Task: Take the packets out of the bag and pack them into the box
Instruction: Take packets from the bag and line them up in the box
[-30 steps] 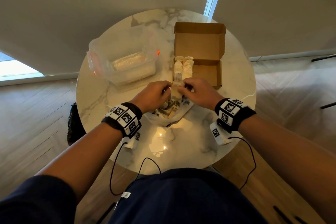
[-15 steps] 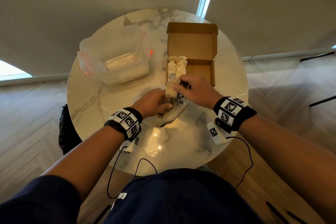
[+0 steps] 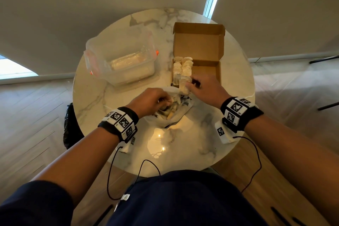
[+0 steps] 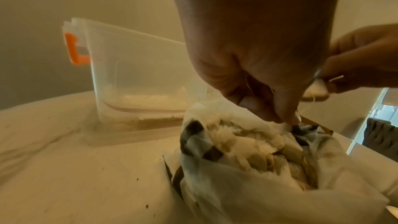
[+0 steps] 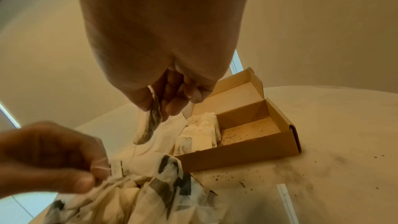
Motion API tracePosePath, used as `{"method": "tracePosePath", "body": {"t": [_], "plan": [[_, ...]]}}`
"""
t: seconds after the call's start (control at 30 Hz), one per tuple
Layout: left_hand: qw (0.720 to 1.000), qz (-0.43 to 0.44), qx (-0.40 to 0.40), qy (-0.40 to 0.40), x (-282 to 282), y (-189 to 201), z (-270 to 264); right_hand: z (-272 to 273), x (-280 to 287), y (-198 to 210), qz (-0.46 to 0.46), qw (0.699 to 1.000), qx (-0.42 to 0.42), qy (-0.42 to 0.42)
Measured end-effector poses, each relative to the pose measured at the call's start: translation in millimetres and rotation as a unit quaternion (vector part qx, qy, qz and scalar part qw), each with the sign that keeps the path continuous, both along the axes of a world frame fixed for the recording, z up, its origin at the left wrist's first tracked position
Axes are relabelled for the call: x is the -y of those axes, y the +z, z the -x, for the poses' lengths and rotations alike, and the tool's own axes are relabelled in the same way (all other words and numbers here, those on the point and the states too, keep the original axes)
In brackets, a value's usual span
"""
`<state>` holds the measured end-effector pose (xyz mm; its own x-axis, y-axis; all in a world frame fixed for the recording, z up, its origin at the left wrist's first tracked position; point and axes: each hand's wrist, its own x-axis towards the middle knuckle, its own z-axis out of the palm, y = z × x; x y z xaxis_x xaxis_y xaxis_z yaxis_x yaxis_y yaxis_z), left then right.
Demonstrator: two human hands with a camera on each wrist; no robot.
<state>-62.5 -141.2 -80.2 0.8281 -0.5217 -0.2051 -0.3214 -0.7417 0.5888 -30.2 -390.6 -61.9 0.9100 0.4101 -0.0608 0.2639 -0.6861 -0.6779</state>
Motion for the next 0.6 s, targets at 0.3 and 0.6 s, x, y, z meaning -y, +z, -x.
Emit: {"method": "tracePosePath", "body": {"t": [0.3,0.6], "plan": [[0.997,0.035,0.064,-0.024,4,26,-12,6,-19,-14,-0.001,0.996,-0.024,0.089],[0.995,0.075,0.069,-0.004,16,25,-8,9,-18,-14,-0.045,0.995,-0.039,0.084]]}}
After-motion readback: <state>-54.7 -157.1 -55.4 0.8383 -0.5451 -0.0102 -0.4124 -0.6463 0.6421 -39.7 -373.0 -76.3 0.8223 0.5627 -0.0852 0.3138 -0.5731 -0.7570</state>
